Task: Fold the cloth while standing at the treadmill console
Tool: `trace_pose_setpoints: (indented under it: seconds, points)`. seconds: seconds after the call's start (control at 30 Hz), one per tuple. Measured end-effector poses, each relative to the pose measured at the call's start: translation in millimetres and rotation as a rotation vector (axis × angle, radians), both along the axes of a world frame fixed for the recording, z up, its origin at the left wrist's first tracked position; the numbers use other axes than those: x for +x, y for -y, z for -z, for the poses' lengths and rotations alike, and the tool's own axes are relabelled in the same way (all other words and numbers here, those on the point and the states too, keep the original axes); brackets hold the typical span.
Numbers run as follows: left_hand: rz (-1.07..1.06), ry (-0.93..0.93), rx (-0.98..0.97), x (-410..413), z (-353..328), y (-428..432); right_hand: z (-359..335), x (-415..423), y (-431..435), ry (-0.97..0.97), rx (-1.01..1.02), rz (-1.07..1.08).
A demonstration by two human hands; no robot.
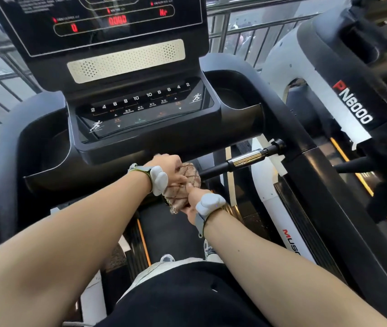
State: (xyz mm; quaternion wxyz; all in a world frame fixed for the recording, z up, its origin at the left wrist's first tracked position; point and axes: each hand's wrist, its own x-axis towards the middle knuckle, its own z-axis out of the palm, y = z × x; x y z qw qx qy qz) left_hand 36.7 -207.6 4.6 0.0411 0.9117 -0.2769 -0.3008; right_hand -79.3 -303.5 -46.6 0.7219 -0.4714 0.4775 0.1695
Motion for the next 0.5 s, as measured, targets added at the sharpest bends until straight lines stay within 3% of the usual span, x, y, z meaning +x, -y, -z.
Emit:
trace_pose_setpoints:
  seconds: [0.07,0.23,0.4,0.5]
  points:
    - [0.057,-0.104,-0.065,-4.8,-0.6,8.7,0.9,-4.0,3.0,-0.004,-0.012,-0.014]
    - [0.308,-0.115,-0.011,-14.8,0.0,36.5,-2.3,-12.5,14.7,-0.082,-0.004,-0.024]
    - [0.258,-0.081,-0.057,-14.6,1.5,32.1,0.3,-14.8,13.4,0.064,0.164,0.268]
    - [0.225,-0.063,-0.025,-10.1,4.1,20.6,4.3,-11.3,2.1,0.051,0.106,0.226]
